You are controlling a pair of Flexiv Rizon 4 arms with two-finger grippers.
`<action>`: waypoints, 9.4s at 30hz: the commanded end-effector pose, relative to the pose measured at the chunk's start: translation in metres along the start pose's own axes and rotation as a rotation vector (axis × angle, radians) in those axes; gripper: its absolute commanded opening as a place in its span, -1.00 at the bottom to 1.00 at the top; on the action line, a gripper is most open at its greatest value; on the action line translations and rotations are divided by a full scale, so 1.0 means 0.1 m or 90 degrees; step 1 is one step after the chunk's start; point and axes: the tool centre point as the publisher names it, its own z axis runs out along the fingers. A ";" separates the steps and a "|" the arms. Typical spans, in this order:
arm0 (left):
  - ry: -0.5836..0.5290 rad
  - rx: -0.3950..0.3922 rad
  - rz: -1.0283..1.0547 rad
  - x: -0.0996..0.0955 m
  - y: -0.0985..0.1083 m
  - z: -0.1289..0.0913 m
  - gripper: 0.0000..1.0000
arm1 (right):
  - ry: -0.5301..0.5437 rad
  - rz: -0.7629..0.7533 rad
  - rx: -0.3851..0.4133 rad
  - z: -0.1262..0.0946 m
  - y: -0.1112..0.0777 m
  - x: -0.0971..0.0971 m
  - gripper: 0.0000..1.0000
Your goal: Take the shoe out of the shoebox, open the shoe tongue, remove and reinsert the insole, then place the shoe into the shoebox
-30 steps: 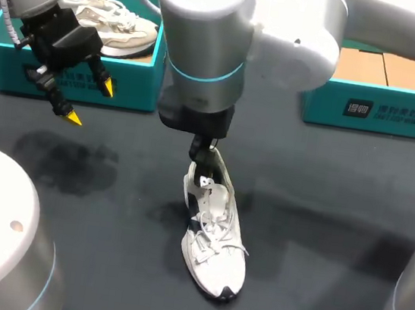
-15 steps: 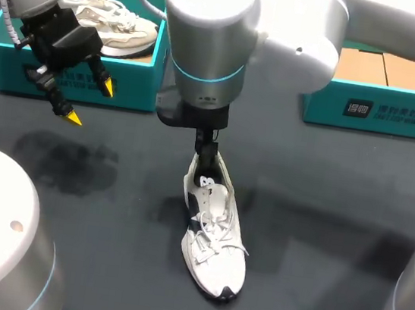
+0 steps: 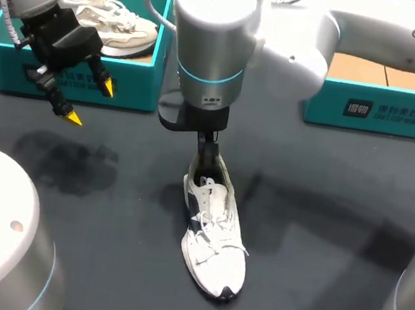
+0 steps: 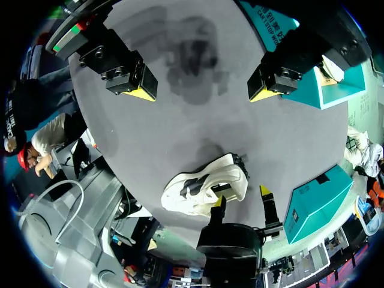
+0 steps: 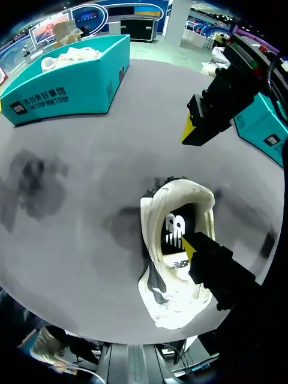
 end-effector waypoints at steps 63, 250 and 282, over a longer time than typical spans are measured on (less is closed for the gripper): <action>-0.001 -0.002 0.000 0.01 0.00 0.00 1.00 | -0.012 -0.004 0.022 -0.27 -0.39 -0.27 -1.00; -0.001 -0.002 0.000 0.01 0.00 0.00 1.00 | -0.172 1.111 0.167 -1.09 -5.78 -2.33 -1.00; -0.001 -0.002 0.000 0.01 0.00 0.00 1.00 | -0.211 1.189 0.134 -0.33 -5.79 -2.08 -1.00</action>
